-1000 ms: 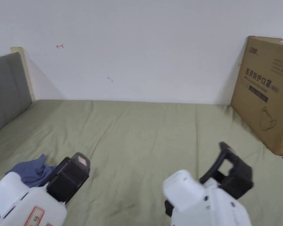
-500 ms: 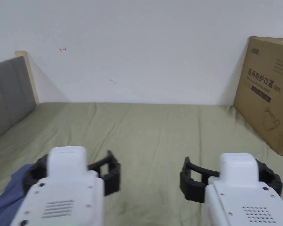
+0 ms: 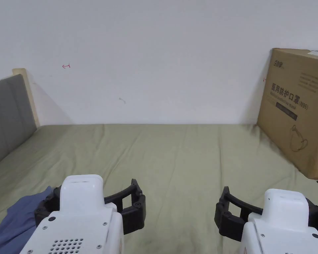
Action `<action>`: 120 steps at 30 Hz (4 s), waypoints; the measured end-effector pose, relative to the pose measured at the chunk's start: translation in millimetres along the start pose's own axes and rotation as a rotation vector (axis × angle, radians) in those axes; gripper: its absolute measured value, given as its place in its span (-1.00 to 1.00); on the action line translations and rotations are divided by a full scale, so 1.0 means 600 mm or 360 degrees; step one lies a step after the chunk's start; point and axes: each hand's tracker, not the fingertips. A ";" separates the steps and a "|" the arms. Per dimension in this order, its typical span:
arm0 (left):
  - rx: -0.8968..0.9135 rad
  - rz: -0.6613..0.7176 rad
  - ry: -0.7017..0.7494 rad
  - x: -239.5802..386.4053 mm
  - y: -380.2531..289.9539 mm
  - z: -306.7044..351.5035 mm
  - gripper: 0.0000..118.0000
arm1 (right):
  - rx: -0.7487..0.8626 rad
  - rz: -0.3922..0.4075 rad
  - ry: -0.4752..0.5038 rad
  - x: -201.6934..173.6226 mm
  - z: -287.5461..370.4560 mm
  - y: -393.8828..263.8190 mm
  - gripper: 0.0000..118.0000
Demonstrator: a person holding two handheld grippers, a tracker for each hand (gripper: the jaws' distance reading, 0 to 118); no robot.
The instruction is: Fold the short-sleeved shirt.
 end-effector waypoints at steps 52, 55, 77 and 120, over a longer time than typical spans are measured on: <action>-0.0397 0.0197 0.0806 -0.332 -0.056 0.044 -1.00 | -0.0136 0.0185 0.1129 -0.359 0.056 0.007 -1.00; -0.0599 0.0267 0.0731 -0.358 -0.118 -0.028 -1.00 | -0.0130 0.0245 0.1070 -0.366 0.048 -0.001 -1.00; -0.1390 0.0338 0.0359 -0.420 -0.296 -0.431 0.93 | -0.0588 0.0318 0.1052 -0.393 -0.070 -0.079 -1.00; -0.0872 0.0246 -0.1366 0.158 -0.009 -0.235 -0.81 | -0.0453 -0.0150 0.0034 0.076 -0.104 0.002 -1.00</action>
